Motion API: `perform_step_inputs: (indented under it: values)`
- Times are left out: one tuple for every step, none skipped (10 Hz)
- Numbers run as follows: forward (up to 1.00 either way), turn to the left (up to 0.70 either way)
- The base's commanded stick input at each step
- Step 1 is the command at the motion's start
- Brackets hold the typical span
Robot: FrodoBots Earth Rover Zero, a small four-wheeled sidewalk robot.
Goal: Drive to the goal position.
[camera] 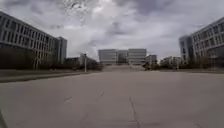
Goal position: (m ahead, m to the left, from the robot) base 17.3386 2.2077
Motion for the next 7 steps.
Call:
perform_step_inputs:
  values:
    - [1.00, 0.00]
    - [1.00, 0.00]
    - [1.00, 0.00]
    - [1.00, 0.00]
    - [1.00, 0.00]
    - [1.00, 0.00]
    - [1.00, 0.00]
